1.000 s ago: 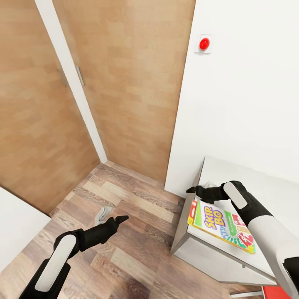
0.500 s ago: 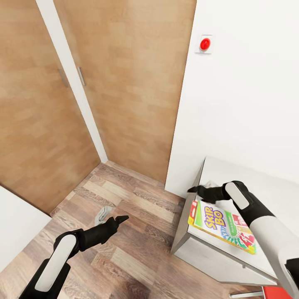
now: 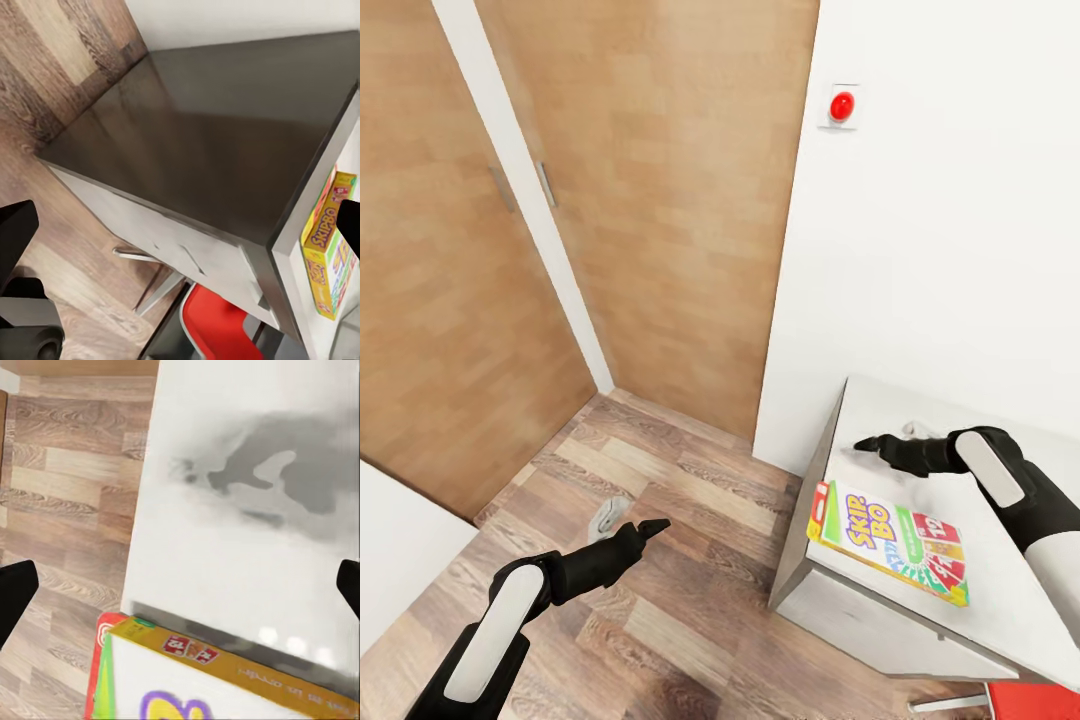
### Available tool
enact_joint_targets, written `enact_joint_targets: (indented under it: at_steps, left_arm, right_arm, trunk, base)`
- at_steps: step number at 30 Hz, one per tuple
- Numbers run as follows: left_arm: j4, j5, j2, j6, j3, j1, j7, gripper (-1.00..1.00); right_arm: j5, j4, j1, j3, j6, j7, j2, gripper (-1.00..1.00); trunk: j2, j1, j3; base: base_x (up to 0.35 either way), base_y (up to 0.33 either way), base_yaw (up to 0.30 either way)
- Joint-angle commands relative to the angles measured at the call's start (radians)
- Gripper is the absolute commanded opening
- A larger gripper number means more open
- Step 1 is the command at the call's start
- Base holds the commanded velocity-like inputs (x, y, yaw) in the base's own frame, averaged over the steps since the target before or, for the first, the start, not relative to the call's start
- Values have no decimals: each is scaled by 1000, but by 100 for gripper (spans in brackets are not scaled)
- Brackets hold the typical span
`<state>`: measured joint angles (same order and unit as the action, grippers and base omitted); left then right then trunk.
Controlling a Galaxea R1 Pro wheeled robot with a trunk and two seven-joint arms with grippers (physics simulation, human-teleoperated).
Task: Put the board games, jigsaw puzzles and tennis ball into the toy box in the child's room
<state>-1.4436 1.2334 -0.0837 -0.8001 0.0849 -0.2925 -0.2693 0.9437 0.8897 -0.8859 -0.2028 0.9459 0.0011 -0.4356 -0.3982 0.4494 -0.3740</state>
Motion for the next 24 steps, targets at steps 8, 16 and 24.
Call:
enact_joint_targets:
  at_steps: [8,16,24]
  left_arm:
    - [-1,11,-1,-1,1,-1,-10,100]
    - [1,11,-1,-1,1,-1,-10,100]
    - [2,11,-1,-1,1,-1,-10,100]
  right_arm:
    - [3,27,6,-3,7,-1,-29,100]
    - [7,36,9,-4,18,-1,-39,100]
    - [9,40,9,-4,68,0,-38,100]
  trunk:
    - [-2,1,-2]
    - [-2,1,-2]
    - [-2,1,-2]
  base:
    - [0,0,-227]
    - [0,0,-264]
    - [0,0,-274]
